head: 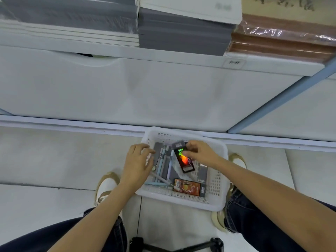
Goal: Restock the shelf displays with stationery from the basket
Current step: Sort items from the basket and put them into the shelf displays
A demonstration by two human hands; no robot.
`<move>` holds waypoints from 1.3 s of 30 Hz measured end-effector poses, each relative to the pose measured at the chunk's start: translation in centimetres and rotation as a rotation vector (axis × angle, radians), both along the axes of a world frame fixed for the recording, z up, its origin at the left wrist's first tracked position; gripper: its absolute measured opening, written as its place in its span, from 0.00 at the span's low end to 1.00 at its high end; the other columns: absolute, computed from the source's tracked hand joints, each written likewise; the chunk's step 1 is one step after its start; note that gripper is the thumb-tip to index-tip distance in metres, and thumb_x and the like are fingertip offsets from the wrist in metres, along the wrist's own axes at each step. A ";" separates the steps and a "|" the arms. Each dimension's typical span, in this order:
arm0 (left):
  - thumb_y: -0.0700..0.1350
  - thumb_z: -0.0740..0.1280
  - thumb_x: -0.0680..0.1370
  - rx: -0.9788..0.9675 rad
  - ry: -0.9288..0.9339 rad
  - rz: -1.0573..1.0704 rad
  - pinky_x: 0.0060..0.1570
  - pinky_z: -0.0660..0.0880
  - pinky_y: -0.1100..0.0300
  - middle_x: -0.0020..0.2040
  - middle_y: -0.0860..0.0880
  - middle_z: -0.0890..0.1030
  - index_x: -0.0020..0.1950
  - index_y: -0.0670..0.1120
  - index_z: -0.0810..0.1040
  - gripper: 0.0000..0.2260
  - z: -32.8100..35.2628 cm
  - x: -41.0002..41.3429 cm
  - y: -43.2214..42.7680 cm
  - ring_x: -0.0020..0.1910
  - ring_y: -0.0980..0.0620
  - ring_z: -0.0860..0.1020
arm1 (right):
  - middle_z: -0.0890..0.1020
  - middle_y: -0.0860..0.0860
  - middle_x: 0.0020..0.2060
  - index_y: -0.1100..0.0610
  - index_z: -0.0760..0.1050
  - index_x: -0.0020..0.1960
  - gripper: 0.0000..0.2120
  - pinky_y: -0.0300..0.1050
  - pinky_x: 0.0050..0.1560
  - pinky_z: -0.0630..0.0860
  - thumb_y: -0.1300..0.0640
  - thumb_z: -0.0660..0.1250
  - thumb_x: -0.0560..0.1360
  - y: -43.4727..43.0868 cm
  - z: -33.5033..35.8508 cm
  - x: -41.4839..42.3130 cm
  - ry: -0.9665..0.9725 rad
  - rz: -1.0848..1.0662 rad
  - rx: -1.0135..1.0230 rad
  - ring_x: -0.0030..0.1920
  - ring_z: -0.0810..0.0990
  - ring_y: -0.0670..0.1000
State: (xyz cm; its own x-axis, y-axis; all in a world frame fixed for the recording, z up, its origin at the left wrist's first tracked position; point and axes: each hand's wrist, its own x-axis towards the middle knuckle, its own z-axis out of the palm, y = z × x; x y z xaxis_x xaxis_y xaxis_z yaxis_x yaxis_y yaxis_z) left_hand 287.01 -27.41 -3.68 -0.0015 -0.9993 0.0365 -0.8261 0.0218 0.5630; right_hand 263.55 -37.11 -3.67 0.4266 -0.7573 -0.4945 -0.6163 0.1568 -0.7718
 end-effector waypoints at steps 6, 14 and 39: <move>0.49 0.72 0.74 0.596 1.018 0.166 0.47 0.79 0.64 0.50 0.50 0.85 0.62 0.48 0.76 0.17 1.7 -2.6 -1.5 0.50 0.55 0.83 | 0.84 0.61 0.49 0.65 0.77 0.55 0.09 0.48 0.51 0.80 0.61 0.68 0.77 0.5 2.2 4.0 -0.385 -0.073 0.253 0.49 0.83 0.58; 0.42 0.70 0.77 0.320 0.781 0.501 0.39 0.78 0.55 0.36 0.47 0.82 0.46 0.45 0.77 0.03 0.0 2.6 -1.6 0.34 0.52 0.81 | 0.79 0.49 0.49 0.57 0.72 0.60 0.18 0.43 0.50 0.78 0.46 0.66 0.77 1.6 -1.7 3.7 0.164 0.010 0.090 0.50 0.80 0.51; 0.47 0.70 0.77 0.384 0.652 0.455 0.39 0.77 0.62 0.38 0.54 0.83 0.47 0.54 0.76 0.04 -1.3 2.5 -1.2 0.36 0.60 0.82 | 0.82 0.54 0.37 0.59 0.79 0.43 0.13 0.43 0.43 0.80 0.49 0.70 0.75 2.6 -4.5 4.6 -0.049 -0.032 0.262 0.36 0.81 0.50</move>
State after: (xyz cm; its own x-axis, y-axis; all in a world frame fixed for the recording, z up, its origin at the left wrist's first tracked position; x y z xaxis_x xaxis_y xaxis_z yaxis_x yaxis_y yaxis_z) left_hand 289.51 -28.59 -5.02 0.3031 -0.8416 -0.4470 -0.2206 -0.5183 0.8262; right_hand 268.14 -34.52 -8.19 0.4328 -0.6196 -0.6548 -0.5705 0.3741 -0.7311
